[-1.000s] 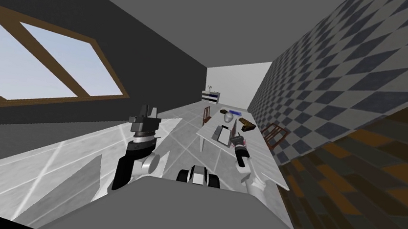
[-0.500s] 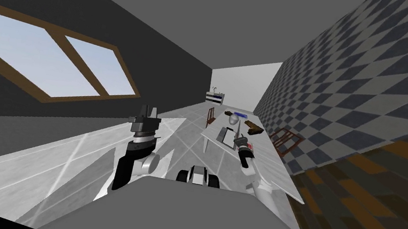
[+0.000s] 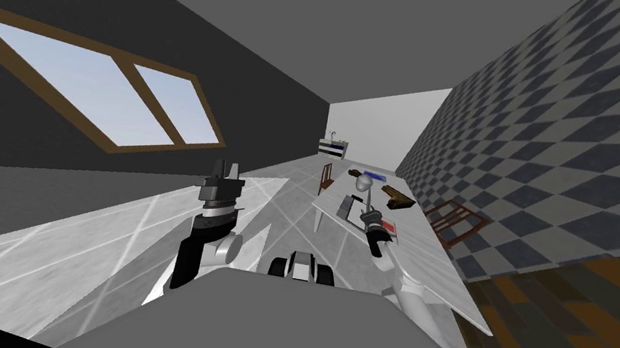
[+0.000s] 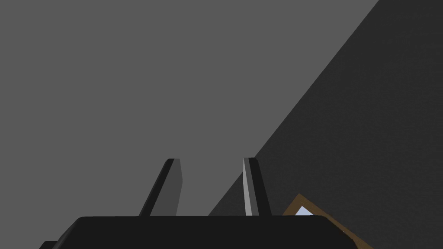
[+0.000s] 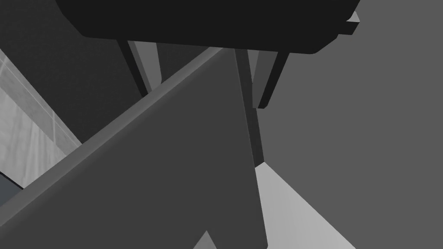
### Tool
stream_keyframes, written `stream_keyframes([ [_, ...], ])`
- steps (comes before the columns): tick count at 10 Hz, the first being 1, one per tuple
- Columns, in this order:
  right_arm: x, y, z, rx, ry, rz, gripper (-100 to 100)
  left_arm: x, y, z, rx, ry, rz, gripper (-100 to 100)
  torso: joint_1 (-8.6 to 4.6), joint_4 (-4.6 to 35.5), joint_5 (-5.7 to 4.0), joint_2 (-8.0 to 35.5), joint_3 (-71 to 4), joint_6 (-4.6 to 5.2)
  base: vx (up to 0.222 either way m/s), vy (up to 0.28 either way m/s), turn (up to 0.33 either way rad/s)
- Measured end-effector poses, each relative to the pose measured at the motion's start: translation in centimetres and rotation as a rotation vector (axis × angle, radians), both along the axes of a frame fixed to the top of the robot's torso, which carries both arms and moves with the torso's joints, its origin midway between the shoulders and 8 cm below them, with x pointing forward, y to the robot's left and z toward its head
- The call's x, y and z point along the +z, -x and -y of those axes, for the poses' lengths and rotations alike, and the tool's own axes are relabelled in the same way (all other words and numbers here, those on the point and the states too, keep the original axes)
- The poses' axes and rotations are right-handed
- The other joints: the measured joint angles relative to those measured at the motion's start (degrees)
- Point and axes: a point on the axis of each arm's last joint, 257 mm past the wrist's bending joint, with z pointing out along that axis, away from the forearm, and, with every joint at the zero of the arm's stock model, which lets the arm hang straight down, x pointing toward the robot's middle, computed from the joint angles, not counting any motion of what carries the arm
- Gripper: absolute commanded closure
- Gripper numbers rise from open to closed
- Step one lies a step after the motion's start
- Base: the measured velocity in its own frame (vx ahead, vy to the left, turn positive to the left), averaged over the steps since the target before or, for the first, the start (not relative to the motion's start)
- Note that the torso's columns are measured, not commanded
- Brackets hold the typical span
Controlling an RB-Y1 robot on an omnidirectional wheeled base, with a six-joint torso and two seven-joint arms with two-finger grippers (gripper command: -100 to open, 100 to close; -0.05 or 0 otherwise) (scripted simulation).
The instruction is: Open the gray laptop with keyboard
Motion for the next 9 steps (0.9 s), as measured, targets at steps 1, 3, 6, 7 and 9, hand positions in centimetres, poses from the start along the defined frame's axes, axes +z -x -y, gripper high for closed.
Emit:
stream_keyframes([
  [1,-0.1,0.3,0.6,-0.01,0.017,-0.013,100,0.0,0.0,0.0,0.0,0.0,0.0,0,0.01,0.0,0.0,0.0,0.0,-0.06,0.002,0.05,0.08],
  [3,0.0,0.5,2.3,-0.038,0.056,-0.032,100,0.0,0.0,0.0,0.0,0.0,0.0,0,-0.03,0.0,0.0,0.1,0.0,-0.03,-0.004,0.049,0.118],
  [6,0.4,1.3,5.2,-0.085,0.116,-0.054,100,0.0,0.0,0.0,0.0,0.0,0.0,0,-0.05,0.1,0.04,0.1,0.0,0.05,0.0,0.051,0.131],
  [7,0.6,1.5,5.9,-0.095,0.137,-0.062,100,0.0,0.0,0.0,0.0,0.0,0.0,0,0.03,0.1,0.04,0.0,0.0,-0.07,-0.002,0.046,0.103],
  [9,0.8,1.7,6.6,-0.11,0.154,-0.066,100,0.0,0.0,0.0,0.0,0.0,0.0,0,-0.11,0.0,0.0,0.0,0.0,0.04,0.041,0.05,0.005],
])
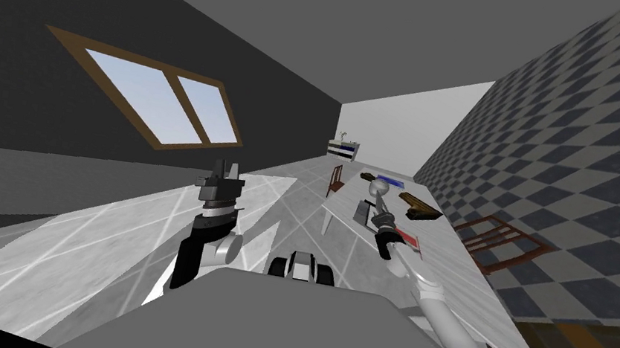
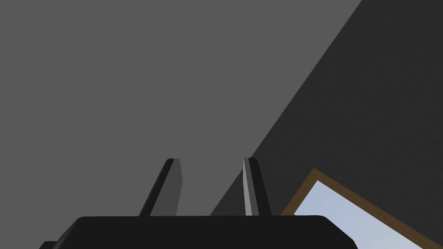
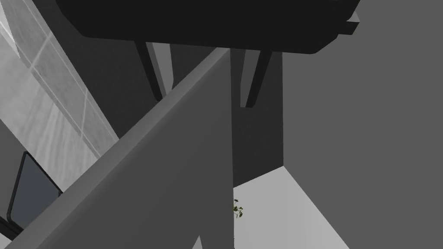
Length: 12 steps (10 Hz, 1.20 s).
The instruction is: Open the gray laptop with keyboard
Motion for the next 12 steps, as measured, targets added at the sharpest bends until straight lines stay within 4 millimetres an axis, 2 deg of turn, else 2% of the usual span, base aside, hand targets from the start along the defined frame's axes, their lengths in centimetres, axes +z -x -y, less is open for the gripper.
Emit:
stream_keyframes([
  [7,-3.9,5.1,4.4,-0.006,0.249,-0.206,100,0.0,0.0,0.0,0.0,0.0,0.0,0,0.0,-0.1,-0.05,-0.2,-0.1,-0.06,0.131,0.129,-0.001],
  [8,-4.6,5.9,5.3,-0.009,0.29,-0.235,-100,0.0,0.0,0.0,0.0,0.0,0.0,0,-0.05,-0.1,-0.08,-0.2,-0.1,-0.06,0.058,0.123,-0.049],
  [12,-2.6,6.0,8.0,0.005,0.29,-0.238,-100,0.0,0.0,0.0,0.0,0.0,0.0,0,0.02,0.0,0.02,0.0,0.0,-0.01,0.009,0.068,-0.041],
])
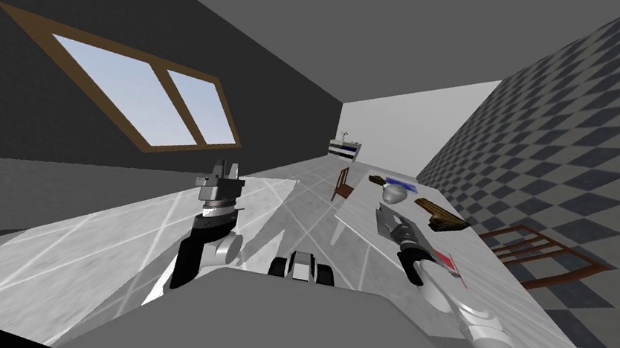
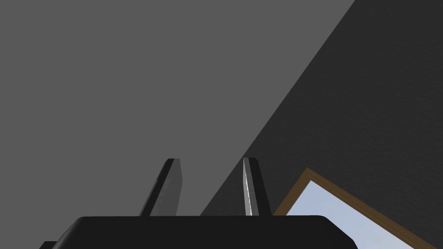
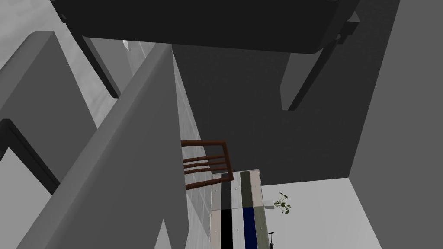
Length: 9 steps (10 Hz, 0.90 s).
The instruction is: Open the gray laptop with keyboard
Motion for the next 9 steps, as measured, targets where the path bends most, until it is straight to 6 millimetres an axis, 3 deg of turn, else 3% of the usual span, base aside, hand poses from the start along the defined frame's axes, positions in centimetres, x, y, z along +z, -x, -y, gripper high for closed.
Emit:
stream_keyframes([
  [5,3.0,-0.2,2.8,0.018,0.002,0.002,-100,0.0,0.0,0.0,0.0,0.0,0.0,0,0.11,0.0,0.02,-0.1,0.0,-0.03,0.018,0.067,-0.031],
  [6,3.1,-0.2,2.9,0.019,0.002,0.002,0,0.0,0.0,0.0,0.0,0.0,0.0,0,-0.08,0.0,-0.08,0.0,0.0,-0.03,0.002,0.01,0.003],
  [9,2.8,-0.1,2.8,0.02,0.0,-0.002,0,0.0,0.0,0.0,0.0,0.0,0.0,0,-0.01,0.0,-0.03,-0.1,0.0,-0.01,0.001,0.002,0.001],
])
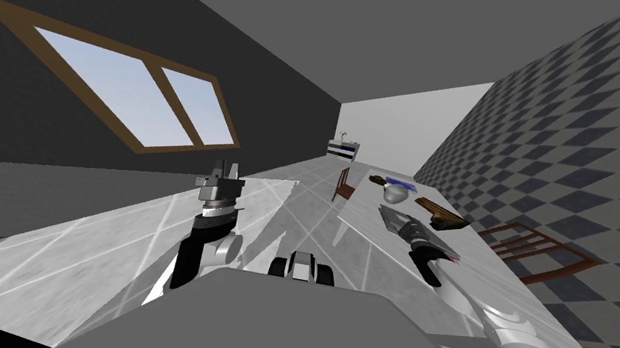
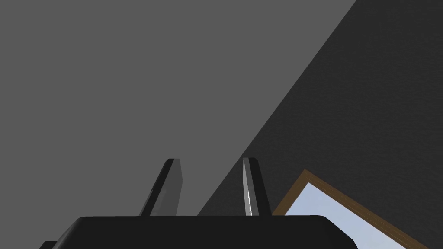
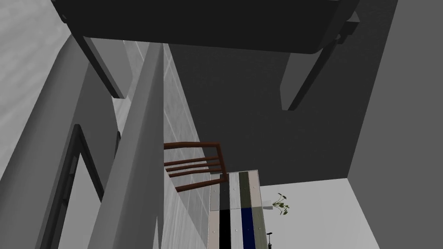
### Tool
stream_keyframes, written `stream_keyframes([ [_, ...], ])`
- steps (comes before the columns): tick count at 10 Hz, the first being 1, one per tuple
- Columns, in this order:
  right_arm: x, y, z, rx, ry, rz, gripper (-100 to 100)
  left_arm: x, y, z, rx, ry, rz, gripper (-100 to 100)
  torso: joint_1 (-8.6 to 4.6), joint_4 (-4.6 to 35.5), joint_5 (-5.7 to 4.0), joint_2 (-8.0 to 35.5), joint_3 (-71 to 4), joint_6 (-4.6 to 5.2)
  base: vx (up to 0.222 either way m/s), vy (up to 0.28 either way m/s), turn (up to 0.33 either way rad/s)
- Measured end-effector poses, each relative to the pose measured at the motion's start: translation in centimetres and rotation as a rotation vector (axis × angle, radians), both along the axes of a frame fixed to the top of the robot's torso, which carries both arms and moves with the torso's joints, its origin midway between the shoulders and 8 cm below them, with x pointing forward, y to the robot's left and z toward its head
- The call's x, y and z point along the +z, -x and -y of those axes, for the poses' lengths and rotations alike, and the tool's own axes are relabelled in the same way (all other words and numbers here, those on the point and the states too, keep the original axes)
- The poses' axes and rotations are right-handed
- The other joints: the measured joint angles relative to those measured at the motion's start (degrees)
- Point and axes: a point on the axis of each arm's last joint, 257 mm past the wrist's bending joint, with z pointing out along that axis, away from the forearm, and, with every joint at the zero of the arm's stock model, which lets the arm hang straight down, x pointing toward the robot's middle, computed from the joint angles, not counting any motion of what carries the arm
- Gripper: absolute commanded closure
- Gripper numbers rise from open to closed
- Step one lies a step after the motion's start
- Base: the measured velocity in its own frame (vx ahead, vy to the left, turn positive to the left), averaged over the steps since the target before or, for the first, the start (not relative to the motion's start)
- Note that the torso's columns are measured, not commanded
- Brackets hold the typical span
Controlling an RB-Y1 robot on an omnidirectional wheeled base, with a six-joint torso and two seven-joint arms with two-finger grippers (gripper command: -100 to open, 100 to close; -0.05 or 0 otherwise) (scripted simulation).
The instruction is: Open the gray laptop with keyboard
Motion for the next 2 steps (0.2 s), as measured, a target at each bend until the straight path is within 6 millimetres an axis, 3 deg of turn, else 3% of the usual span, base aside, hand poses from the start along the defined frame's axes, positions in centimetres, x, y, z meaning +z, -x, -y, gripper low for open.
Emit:
stream_keyframes([
  [2,-0.18,0.09,-0.02,0.0,-0.001,-0.003,0,0.0,0.0,0.0,0.0,0.0,0.0,0,0.11,0.0,0.04,0.0,0.0,-0.02,0.0,0.0,0.0],
])
